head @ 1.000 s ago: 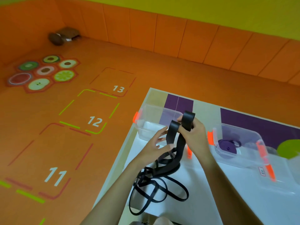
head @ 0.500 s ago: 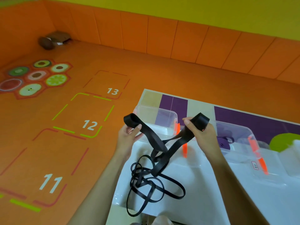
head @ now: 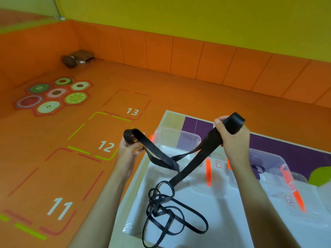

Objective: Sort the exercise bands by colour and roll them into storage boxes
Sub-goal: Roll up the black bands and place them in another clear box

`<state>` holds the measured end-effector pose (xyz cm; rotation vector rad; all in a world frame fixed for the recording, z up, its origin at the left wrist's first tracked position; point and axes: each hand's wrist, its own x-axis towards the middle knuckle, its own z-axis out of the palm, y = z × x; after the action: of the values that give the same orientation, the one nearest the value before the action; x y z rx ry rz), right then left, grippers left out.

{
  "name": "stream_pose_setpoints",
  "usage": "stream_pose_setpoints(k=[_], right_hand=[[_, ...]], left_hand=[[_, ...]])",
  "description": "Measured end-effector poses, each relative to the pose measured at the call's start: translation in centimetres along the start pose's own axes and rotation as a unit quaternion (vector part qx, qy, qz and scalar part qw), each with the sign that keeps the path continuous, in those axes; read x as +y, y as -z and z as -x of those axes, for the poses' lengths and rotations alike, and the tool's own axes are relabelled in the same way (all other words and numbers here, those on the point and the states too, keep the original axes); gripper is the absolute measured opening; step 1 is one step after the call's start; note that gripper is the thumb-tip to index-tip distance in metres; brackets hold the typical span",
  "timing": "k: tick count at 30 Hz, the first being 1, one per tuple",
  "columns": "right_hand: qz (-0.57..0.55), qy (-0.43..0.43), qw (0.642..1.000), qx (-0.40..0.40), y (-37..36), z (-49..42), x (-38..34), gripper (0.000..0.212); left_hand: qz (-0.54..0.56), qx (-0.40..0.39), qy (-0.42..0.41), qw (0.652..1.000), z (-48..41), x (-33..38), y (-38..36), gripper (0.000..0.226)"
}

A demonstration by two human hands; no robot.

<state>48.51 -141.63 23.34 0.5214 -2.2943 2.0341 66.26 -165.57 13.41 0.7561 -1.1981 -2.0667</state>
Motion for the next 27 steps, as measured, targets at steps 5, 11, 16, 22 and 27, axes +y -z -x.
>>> stream_pose_setpoints(k=[5,11,16,22,27], right_hand=[[0.008,-0.006,1.000,-0.015,-0.6,0.8,0.5,0.020],[0.007,-0.037,0.999,-0.026,-0.9,1.9,1.3,0.018],[0.003,-0.038,0.997,-0.072,-1.1,2.6,0.5,0.017],[-0.016,-0.039,0.992,-0.120,-2.7,3.1,-1.0,0.022],[-0.068,-0.063,0.985,-0.143,-3.5,3.4,-2.0,0.025]], left_hand=[[-0.095,-0.026,0.104,0.990,1.4,-4.2,2.6,0.062],[-0.370,-0.084,0.165,0.911,3.2,-9.2,4.6,0.042],[-0.499,-0.143,0.137,0.844,3.0,-9.6,3.3,0.074],[-0.412,-0.290,-0.010,0.864,3.2,-5.5,-5.4,0.117],[-0.399,-0.308,-0.056,0.862,2.0,-4.4,-8.7,0.061]])
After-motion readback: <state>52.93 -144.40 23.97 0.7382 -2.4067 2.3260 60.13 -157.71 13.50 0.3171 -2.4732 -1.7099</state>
